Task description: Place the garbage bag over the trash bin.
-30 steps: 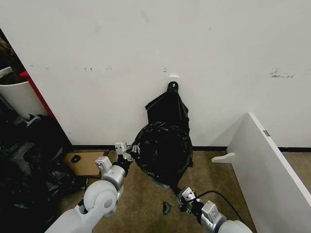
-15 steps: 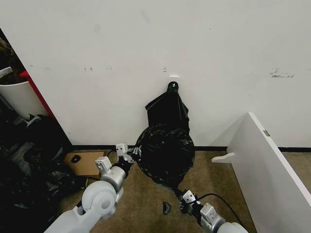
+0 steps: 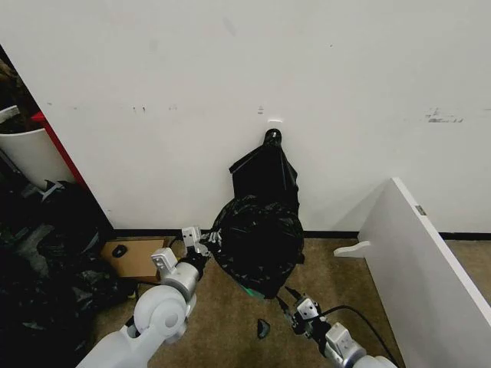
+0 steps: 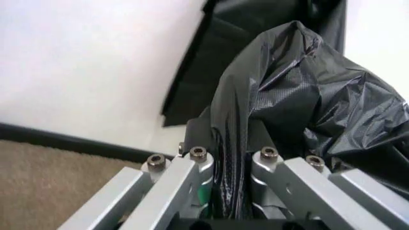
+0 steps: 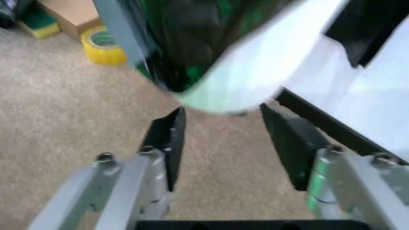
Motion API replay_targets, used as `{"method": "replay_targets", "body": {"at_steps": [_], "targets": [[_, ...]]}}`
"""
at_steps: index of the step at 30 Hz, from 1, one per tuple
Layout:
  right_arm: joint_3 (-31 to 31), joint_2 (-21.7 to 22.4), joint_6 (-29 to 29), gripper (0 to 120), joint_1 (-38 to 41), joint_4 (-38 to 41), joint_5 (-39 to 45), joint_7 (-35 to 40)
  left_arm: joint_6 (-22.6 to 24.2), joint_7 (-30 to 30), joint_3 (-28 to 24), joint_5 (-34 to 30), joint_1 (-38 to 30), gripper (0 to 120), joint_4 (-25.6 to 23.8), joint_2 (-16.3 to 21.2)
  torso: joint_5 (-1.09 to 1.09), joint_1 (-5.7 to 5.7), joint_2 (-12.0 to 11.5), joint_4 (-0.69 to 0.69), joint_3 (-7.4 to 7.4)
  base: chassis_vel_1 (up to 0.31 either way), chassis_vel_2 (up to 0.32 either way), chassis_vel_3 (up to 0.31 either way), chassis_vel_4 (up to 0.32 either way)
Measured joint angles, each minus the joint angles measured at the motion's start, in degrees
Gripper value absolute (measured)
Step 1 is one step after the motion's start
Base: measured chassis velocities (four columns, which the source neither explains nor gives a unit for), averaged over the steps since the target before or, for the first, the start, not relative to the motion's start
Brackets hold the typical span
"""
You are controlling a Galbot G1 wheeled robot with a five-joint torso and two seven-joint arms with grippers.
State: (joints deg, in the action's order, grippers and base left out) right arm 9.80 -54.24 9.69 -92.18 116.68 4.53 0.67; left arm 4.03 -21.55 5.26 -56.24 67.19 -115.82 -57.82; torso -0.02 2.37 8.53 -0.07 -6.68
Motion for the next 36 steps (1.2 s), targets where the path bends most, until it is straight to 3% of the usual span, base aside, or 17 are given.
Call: {"method": "replay_targets", "body": {"at_steps": [3,6,7,10,20,27,36], "targets": [[1.2,-0.3,4.1,65,-0.2,1.3,2.8,3.7,-4.5,1.3,0.0,10.2,0.6,4,1.9,0.0,0.0,0.0,0.0,0.01,0.0,0.0,0.0,0.0,0.0],[1.4,-0.6,6.5,70,0.1,2.3,4.8,5.7,-6.3,2.2,-0.2,14.6,0.9,4,2.7,-0.1,0.0,0.0,0.0,0.01,0.0,0.0,0.0,0.0,0.0],[1.5,-1.1,10.3,72,0.7,4.3,7.6,8.9,-8.3,3.2,-0.7,19.5,1.4,4,3.7,-0.4,0.01,0.0,0.0,0.03,0.0,0.0,0.0,0.0,0.0],[2.1,-2.0,16.2,61,1.2,9.6,14.2,14.8,-10.7,4.7,-1.4,24.3,2.0,4,5.3,-1.3,-0.02,0.0,0.0,0.01,0.0,0.0,0.0,0.0,0.0],[2.3,-3.6,20.0,26,-1.6,22.6,23.1,20.8,-14.2,6.7,-2.4,31.2,3.4,4,7.7,-2.5,-0.01,0.0,0.0,0.0,0.0,0.0,0.0,0.0,0.0],[0.4,-5.3,20.5,1,-0.2,24.4,28.0,21.2,-15.5,7.6,-4.2,33.9,3.7,4,7.9,-3.0,0.0,0.0,0.0,0.01,0.0,0.0,0.0,0.0,0.0],[-1.7,-8.2,22.0,0,2.6,21.1,31.5,23.6,-16.5,8.5,-8.6,36.8,2.1,4,9.4,-3.3,0.0,0.0,0.0,0.0,0.0,0.0,0.0,0.0,0.0]]}}
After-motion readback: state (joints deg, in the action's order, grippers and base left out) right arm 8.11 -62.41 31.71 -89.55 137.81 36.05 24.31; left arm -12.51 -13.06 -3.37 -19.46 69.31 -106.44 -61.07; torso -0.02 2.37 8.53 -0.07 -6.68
